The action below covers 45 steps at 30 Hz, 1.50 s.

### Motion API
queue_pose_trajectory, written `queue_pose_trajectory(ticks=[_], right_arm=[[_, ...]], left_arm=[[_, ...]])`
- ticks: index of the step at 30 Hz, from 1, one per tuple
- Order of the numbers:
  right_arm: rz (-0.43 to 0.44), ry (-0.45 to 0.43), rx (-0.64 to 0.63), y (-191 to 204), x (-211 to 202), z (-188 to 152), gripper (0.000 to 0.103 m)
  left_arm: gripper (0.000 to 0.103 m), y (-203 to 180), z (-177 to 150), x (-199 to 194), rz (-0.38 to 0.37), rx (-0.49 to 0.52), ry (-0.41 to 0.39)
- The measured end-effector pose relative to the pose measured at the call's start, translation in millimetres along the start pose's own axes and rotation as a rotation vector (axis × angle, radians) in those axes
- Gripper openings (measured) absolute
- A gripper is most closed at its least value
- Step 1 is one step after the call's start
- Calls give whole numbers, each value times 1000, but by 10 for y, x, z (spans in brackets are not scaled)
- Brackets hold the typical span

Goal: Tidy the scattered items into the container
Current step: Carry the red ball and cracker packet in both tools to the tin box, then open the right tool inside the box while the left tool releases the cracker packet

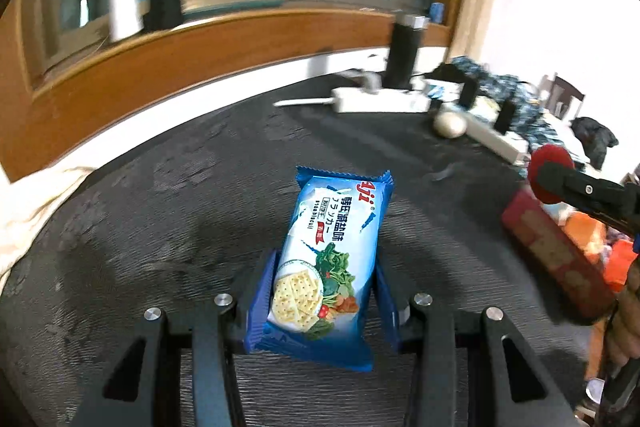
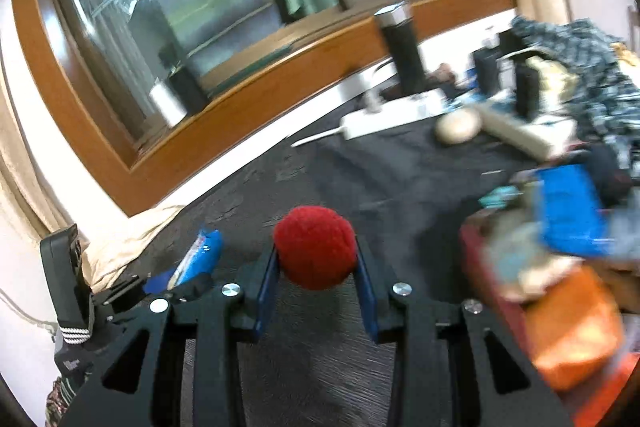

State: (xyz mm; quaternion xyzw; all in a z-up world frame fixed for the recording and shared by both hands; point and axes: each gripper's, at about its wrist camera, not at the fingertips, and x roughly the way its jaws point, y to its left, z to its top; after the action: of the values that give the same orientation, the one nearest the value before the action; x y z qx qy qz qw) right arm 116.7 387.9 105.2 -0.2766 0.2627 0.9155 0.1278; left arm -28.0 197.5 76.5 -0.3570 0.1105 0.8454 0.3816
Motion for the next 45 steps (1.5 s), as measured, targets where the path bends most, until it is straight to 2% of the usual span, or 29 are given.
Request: queue_pose_trajectory(ticks=[10, 17, 23, 26, 28, 31, 36, 45], right_arm=[[-204, -118, 81, -1081, -1142, -46, 39], [-275, -89, 164, -1658, -1441, -287, 39], [-268, -32, 105, -1684, -1375, -395, 39], [-273, -16, 75, -1671, -1334, -426, 44], [-264, -15, 85, -1707, -1333, -432, 55], [-248, -30, 99, -1757, -1349, -423, 59], [-238, -65, 115, -1798, -1413, -403, 59], [-207, -131, 122, -1813, -1542, -348, 59]], left_arm=[[47, -814, 105, -96, -103, 99, -36], [47, -1302, 152, -65, -157, 156, -34], [47, -1585, 162, -110, -182, 193, -38], [47, -1680, 187, -158, -185, 209, -47], [47, -1731, 212, -185, -188, 214, -53], [47, -1809, 246, -213, -194, 222, -62], [47, -1979, 317, -200, -218, 241, -66], [47, -2503, 511, -96, -289, 315, -70]])
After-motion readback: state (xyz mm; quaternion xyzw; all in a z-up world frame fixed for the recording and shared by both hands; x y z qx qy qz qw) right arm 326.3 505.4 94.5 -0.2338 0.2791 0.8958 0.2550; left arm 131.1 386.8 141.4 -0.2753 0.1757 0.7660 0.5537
